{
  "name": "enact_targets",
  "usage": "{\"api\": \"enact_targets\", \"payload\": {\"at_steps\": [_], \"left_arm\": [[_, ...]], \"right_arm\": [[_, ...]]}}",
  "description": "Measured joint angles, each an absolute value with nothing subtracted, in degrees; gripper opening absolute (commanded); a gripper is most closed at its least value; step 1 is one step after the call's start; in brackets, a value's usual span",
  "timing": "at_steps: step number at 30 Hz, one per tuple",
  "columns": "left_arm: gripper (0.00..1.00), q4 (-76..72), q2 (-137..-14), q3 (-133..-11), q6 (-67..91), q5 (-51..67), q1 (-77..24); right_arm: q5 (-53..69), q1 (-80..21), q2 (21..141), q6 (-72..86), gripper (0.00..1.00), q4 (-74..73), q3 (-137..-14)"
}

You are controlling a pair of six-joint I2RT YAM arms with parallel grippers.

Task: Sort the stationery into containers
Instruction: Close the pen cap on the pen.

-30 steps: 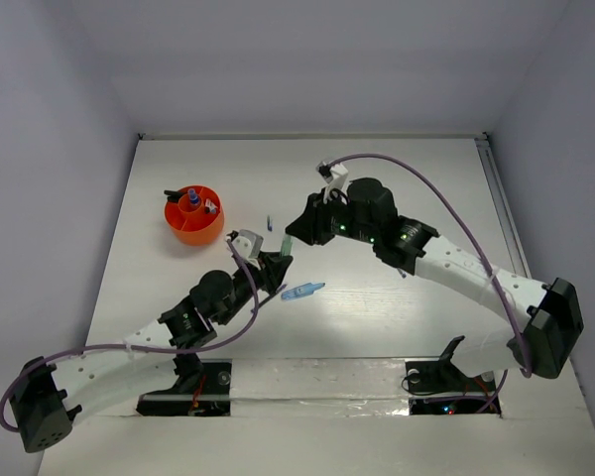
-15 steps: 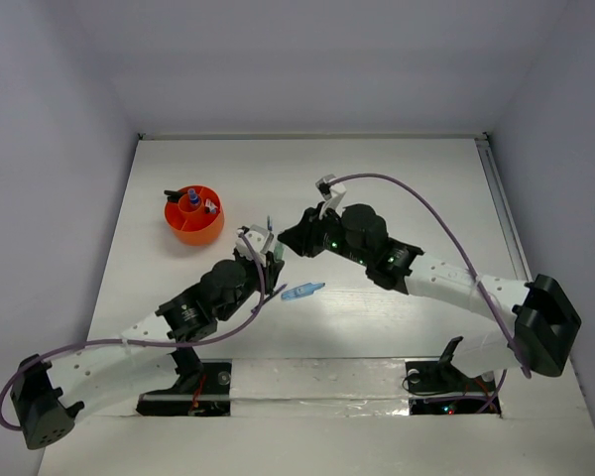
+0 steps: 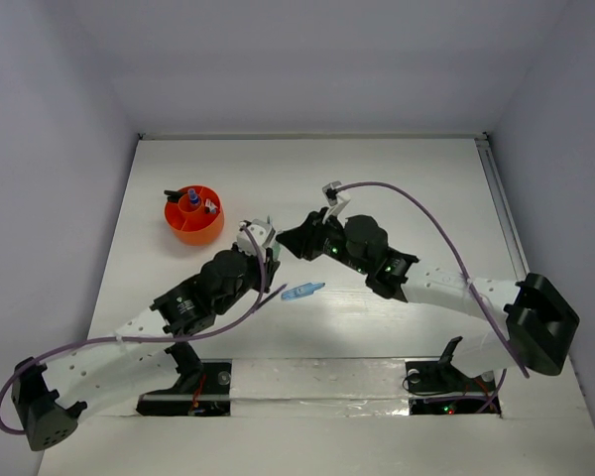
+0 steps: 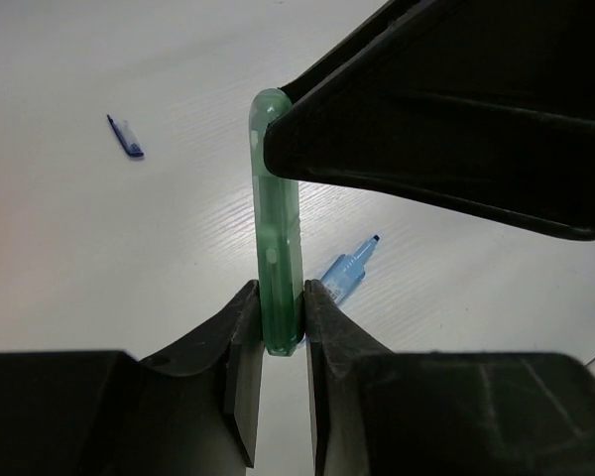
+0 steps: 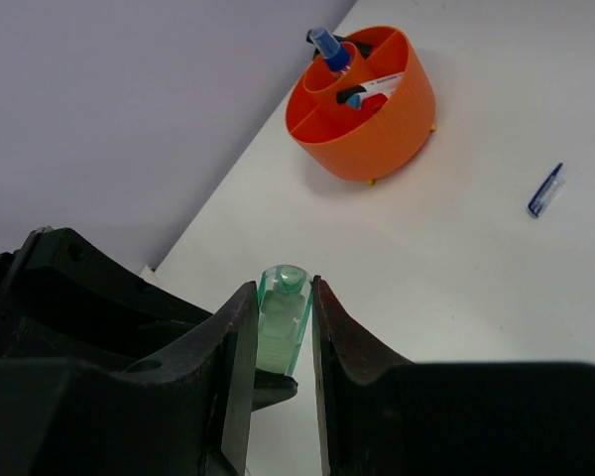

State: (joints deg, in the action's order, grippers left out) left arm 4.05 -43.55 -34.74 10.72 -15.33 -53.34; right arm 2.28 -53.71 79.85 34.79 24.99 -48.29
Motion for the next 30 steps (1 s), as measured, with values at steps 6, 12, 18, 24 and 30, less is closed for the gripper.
{"api": "enact_targets", "payload": {"at_steps": [6, 12, 18, 24, 30], "left_arm": [[0.00, 0.9, -44.4, -34.6, 13.4, -14.8, -53.3], [0.00, -14.4, -44.4, -33.3, 18.7, -16.8, -53.6], [0.00, -20.4, -44.2, -33.3, 22.0, -23.9, -51.3], [0.00, -16.6, -46.5, -34.6, 27.7, -26.5, -40.8], [0.00, -9.3, -44.3, -34.5, 32.9, -29.4, -32.1]], "right_arm": [[-3.0, -54.9, 76.2, 34.2, 0.15, 15.8, -51.8], [-6.7, -55.1, 66.7, 33.5, 0.46, 3.6, -55.0], [-9.6, -54.6, 58.2, 31.5, 0.47, -7.1, -54.7], [-12.9, -53.3, 51.7, 29.7, 0.47, -9.5, -51.1], [-13.8, -52.4, 51.8, 28.2, 0.47, -11.5, -45.6]]}}
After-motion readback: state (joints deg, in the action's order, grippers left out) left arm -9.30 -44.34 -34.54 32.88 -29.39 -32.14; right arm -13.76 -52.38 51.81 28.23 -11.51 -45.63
